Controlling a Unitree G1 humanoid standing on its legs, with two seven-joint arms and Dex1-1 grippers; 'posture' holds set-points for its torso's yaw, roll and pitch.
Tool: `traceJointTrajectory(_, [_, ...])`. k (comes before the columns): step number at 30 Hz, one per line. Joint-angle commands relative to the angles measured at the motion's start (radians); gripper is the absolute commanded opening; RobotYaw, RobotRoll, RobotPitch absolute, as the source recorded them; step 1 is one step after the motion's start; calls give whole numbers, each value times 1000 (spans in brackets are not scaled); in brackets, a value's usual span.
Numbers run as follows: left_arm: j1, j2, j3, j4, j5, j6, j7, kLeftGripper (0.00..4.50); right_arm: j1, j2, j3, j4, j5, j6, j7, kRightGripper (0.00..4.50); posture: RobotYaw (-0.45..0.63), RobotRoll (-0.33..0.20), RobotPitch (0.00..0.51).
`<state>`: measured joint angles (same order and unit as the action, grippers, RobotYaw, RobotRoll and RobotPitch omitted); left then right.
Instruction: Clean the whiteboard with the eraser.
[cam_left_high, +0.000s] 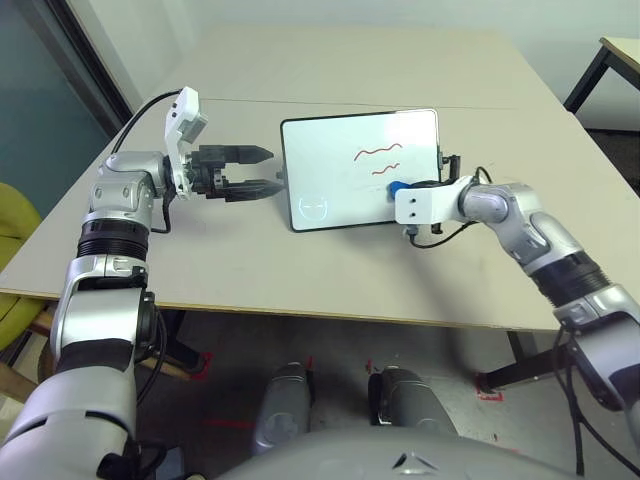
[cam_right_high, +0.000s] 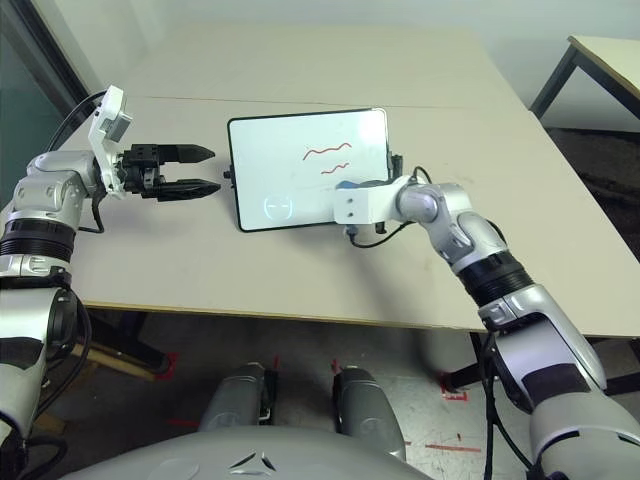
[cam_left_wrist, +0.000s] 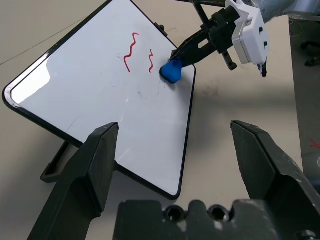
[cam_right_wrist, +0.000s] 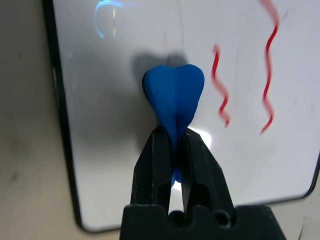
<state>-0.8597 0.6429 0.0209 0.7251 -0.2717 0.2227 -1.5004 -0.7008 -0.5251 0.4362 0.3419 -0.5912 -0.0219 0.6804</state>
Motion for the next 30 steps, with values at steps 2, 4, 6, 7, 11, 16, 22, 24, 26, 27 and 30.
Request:
traceJointTrajectory(2, [-15,2,-2,7,1,-2,0,4500,-20,20,22,-9,-9,-8,12,71,152,0,9])
traceJointTrajectory(4, [-15,2,0,6,0,-2,1,4500,-19,31,31,-10,-13,-12,12,71,152,0,9])
traceJointTrajectory(6, [-14,2,1,4,0,-1,2,4500,-15,39,37,-15,-17,-13,13,71,152,0,10])
traceJointTrajectory(7, [-14,2,1,4,-1,-1,2,4500,-13,41,39,-18,-18,-13,13,70,152,0,10])
traceJointTrajectory(11, [-14,1,1,3,-1,0,3,4500,-7,47,44,-24,-20,-11,14,70,151,0,10])
traceJointTrajectory(16, [-16,-2,0,5,0,-2,3,4500,-1,31,35,-12,-20,-17,12,69,147,0,12])
traceJointTrajectory(22, [-19,-5,-1,10,1,-7,5,4500,5,-23,-1,33,1,-25,4,69,146,0,12])
traceJointTrajectory(24, [-19,-5,-1,11,2,-7,5,4500,5,-42,-11,44,10,-24,6,69,146,0,12])
traceJointTrajectory(26, [-20,-5,-1,12,2,-7,6,4500,5,-64,-15,54,11,-33,4,68,146,0,12])
traceJointTrajectory(27, [-19,-5,-1,11,2,-7,5,4500,6,-72,-18,55,15,-34,4,68,143,0,15])
traceJointTrajectory(30, [-18,-5,-1,10,1,-7,4,4500,6,-93,-28,59,25,-44,6,64,143,0,15])
